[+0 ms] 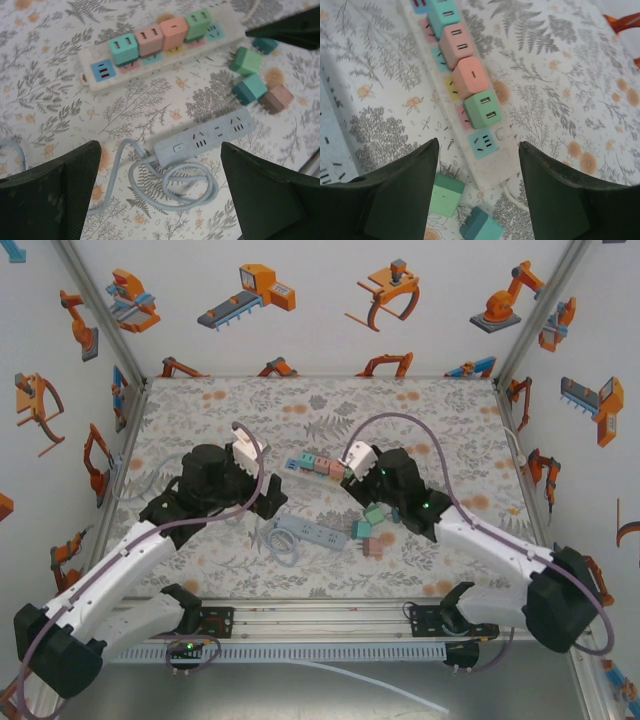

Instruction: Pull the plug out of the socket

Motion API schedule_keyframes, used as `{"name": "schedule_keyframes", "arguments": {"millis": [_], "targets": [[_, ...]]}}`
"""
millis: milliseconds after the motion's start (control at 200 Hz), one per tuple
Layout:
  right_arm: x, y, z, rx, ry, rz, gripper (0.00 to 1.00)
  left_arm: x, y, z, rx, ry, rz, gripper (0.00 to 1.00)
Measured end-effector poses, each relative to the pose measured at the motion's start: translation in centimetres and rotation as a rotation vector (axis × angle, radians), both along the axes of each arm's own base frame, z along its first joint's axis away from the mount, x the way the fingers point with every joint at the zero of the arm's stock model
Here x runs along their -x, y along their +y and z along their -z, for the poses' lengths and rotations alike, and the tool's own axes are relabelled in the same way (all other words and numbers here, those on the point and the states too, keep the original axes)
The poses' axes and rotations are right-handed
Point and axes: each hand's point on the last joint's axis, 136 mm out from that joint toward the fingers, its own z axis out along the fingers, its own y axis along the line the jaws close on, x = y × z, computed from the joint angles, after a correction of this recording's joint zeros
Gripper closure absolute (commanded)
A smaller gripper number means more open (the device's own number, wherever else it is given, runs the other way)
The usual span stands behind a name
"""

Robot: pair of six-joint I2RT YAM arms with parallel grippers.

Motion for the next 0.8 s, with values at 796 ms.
{"name": "schedule_keyframes", "arguments": {"millis": [796], "targets": [[-6.5,1.4,9.6,0.238,0.358,-0.103,0.57,-15.7,0.4,11.7,0.068,0.546,-0.438,0.0]]}}
